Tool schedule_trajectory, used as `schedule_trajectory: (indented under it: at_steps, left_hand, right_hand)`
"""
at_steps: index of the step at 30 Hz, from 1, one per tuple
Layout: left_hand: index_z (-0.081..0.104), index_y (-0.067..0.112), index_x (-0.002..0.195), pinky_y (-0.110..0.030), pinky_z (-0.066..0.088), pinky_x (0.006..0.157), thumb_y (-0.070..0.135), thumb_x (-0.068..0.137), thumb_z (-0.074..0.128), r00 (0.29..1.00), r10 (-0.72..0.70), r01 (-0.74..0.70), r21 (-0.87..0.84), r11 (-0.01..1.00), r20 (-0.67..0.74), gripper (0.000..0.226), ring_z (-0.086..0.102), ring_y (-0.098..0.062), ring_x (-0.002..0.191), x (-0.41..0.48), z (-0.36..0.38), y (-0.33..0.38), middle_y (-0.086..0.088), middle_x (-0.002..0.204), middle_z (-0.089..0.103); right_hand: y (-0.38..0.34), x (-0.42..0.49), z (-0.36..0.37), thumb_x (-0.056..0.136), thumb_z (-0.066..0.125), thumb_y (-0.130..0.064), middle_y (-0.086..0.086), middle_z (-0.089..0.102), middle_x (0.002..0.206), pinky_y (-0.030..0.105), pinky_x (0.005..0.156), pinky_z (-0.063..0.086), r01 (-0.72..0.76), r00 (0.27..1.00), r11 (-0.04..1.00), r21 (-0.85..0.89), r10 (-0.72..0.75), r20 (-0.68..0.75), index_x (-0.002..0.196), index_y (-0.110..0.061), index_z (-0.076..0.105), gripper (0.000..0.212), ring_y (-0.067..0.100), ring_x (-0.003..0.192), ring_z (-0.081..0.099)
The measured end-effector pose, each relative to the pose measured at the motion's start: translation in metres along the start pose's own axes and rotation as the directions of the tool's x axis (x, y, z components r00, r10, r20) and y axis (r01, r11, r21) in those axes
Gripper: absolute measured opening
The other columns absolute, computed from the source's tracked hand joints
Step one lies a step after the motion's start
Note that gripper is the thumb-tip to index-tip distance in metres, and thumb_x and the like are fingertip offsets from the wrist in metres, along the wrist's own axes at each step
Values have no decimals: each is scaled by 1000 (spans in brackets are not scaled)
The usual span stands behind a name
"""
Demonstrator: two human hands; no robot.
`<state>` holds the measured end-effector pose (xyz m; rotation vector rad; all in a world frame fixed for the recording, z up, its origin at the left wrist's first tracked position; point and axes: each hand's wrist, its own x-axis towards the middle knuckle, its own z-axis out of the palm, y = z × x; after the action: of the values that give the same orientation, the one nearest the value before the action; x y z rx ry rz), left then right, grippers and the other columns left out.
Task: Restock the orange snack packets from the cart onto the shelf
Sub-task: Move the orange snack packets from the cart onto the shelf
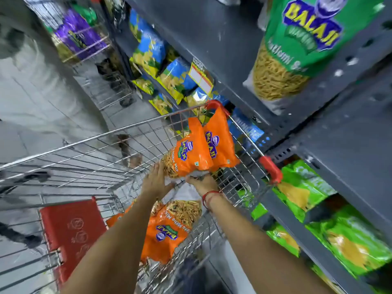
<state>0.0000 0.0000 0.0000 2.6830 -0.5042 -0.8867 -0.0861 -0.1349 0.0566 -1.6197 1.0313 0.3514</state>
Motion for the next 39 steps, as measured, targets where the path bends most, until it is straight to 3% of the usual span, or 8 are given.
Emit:
schedule_trajectory:
  at_steps: [6, 11, 17, 20, 25, 32, 37, 39]
  left_hand:
    - [32, 3, 139, -49, 36, 107, 41, 98, 32, 923, -381, 278, -767, 578, 47, 56, 46, -41, 123, 60, 20, -14, -28, 137, 46]
    - [63, -4, 97, -37, 47, 77, 44, 92, 46, 870, -481, 340, -838, 426, 109, 51, 54, -26, 85, 79, 31, -20, -18, 88, 59]
    - [62, 9, 76, -23, 47, 55, 36, 84, 63, 873, -469, 323, -879, 351, 133, 28, 54, -21, 69, 61, 31, -31, -6, 70, 58]
    - [58, -2, 113, -36, 51, 84, 41, 81, 65, 865, -479, 323, -898, 298, 151, 54, 60, -31, 98, 43, 21, -30, -22, 110, 62]
    - [48, 6, 125, -37, 44, 80, 59, 87, 40, 871, -407, 357, -923, 143, 274, 65, 54, -32, 103, -4, 2, -17, -17, 121, 54]
    - [23, 21, 145, -45, 32, 107, 53, 80, 58, 967, -225, 210, -874, 437, 120, 80, 36, -30, 134, -59, -28, -8, -11, 152, 32]
    - [58, 23, 111, -49, 38, 108, 69, 42, 77, 978, 124, 83, -854, 514, 170, 85, 58, -31, 115, -92, -56, 16, -12, 120, 65]
    - [62, 21, 106, -35, 55, 90, 65, 46, 80, 967, 212, 12, -854, 519, 143, 77, 69, -20, 98, -105, -66, 38, -1, 104, 74]
  right_hand:
    - [-4, 45, 43, 76, 75, -27, 8, 60, 131, 22, 84, 33, -51, 999, 968, 244, 53, -3, 119, -9, 58, 50, 27, 118, 55]
    - [-1, 66, 61, 78, 73, -11, 7, 66, 110, 5, 66, 34, 55, 980, 925, 375, 22, -196, 105, 2, 65, 31, 20, 95, 58]
    - [5, 73, 57, 64, 84, -12, -1, 62, 83, 27, 77, 41, -16, 945, 852, 524, 183, -269, 59, -25, 48, 38, 18, 77, 54]
    - [0, 66, 43, 59, 86, -13, -6, 58, 84, 29, 80, 40, -56, 961, 826, 560, 197, -193, 65, -28, 45, 44, 18, 79, 53]
    - [-12, 33, 13, 53, 89, -19, 7, 66, 105, 30, 85, 41, -31, 994, 905, 425, 74, -84, 94, -18, 58, 51, 22, 93, 59]
    - [-23, -20, -40, 58, 86, -19, 1, 67, 90, 31, 87, 40, 115, 986, 971, 209, -138, 98, 90, -18, 61, 40, 23, 93, 61]
    - [-36, -73, -86, 76, 73, -12, 16, 67, 101, 40, 103, 43, 170, 965, 978, 124, -191, 182, 98, -4, 65, 24, 29, 106, 61]
    - [-29, -88, -108, 87, 56, 3, 24, 68, 67, 21, 85, 53, 196, 953, 976, 99, -214, 214, 63, 8, 65, 26, 14, 76, 69]
